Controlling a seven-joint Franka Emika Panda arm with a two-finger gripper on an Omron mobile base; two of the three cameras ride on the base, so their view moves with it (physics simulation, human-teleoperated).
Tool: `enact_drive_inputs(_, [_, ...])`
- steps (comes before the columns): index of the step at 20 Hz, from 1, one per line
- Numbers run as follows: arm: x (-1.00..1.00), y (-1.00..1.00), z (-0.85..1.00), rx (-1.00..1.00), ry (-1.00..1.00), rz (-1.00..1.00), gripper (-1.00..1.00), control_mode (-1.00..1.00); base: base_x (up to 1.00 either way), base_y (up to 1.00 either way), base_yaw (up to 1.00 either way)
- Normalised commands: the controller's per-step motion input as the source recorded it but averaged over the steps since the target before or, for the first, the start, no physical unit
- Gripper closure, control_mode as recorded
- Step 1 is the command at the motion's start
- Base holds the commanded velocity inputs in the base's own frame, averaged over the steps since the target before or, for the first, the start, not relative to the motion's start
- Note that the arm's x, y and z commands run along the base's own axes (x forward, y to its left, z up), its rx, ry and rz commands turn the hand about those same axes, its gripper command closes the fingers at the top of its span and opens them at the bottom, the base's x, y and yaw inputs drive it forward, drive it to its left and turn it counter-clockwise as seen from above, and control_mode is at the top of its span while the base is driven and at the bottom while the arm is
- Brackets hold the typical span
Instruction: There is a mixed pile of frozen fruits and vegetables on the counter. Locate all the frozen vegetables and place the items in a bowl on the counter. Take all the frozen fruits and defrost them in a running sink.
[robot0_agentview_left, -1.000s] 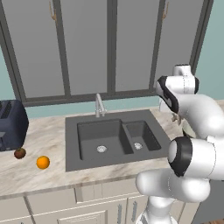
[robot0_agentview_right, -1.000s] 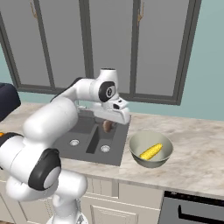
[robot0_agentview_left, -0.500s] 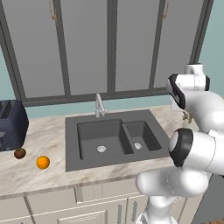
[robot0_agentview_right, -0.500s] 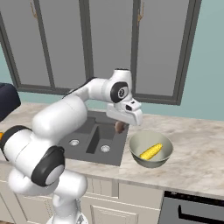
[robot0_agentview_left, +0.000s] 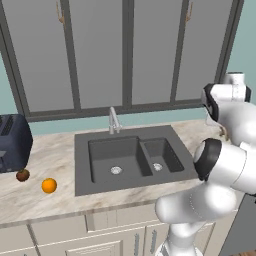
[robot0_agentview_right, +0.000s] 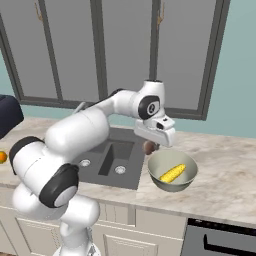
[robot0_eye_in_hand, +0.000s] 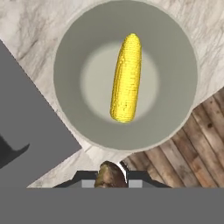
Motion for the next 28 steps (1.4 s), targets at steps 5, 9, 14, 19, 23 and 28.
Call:
enact_drive_inputs(5, [0.28, -0.31, -0.17, 0.0, 0.02, -0.01, 1.0, -1.0, 0.0, 0.0, 0.0])
enact_drive_inputs(9, [0.07, -0.3, -0.3, 0.0, -0.04, 0.0, 1.0, -1.0, 0.0, 0.0, 0.0])
enact_drive_inputs(14, [-0.08, -0.26, -0.29, 0.01, -0.03, 0.0, 1.0, -1.0, 0.0, 0.0, 0.0])
enact_drive_inputs(19, [-0.04, -0.01, -0.33, 0.0, -0.03, 0.03, 1.0, -1.0, 0.0, 0.0, 0.0])
enact_drive_inputs(23, [-0.09, -0.02, -0.29, 0.0, -0.04, 0.03, 1.0, -1.0, 0.0, 0.0, 0.0])
enact_drive_inputs(28, [-0.11, -0.08, -0.21, 0.01, -0.05, 0.01, 1.0, -1.0, 0.0, 0.0, 0.0])
